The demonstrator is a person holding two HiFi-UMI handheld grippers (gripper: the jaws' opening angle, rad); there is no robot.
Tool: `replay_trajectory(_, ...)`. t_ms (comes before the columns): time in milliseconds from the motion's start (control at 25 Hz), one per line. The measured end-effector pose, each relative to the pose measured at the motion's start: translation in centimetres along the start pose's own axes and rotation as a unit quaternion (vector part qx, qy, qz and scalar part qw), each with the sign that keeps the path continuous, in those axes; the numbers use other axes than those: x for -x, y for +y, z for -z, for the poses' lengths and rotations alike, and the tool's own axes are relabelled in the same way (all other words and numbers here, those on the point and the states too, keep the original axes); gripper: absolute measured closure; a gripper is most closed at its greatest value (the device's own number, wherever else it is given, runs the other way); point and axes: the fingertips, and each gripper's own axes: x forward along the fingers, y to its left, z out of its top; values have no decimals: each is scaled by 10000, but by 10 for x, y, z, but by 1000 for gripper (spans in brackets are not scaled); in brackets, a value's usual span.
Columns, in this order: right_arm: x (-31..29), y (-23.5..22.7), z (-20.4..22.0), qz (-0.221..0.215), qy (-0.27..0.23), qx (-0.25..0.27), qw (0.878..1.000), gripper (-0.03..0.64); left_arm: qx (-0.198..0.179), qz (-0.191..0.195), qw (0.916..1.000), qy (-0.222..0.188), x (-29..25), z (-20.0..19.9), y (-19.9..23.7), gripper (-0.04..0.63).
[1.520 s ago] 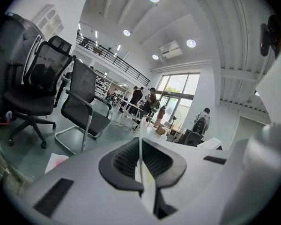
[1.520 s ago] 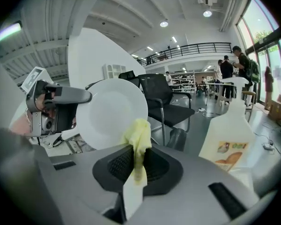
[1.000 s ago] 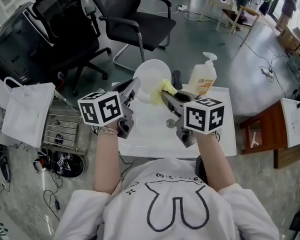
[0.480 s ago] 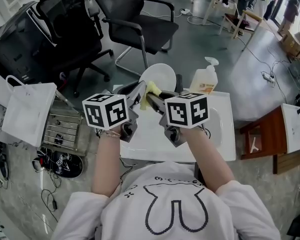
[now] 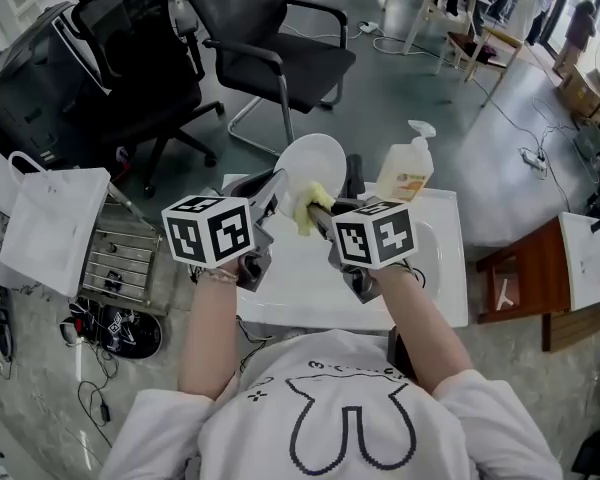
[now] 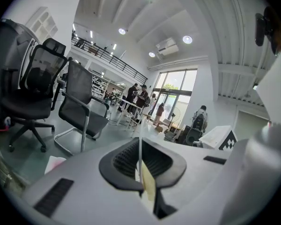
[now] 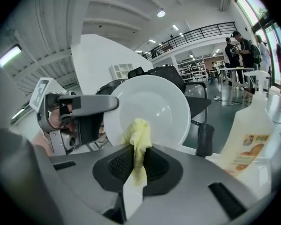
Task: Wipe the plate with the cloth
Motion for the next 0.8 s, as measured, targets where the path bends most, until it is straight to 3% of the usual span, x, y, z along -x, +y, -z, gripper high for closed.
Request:
replay_trajectory(320,8,-43,28,583,396,-120,9974,569,-110,-41,9999,43,1,2,7,577)
replay_trajectory(480,17,-49,30,610,381,-147,9973,569,-381,49,9992,90,3,1,10,577)
replay_trajectory(640,30,-46,17,450,126,-233,9986,569,-1084,304,9934,201,4,1,8,577)
replay_trajectory(800,43,-41,2,337,-85,-160,9993,569,-2081,544,9757,425,9,6,5,577)
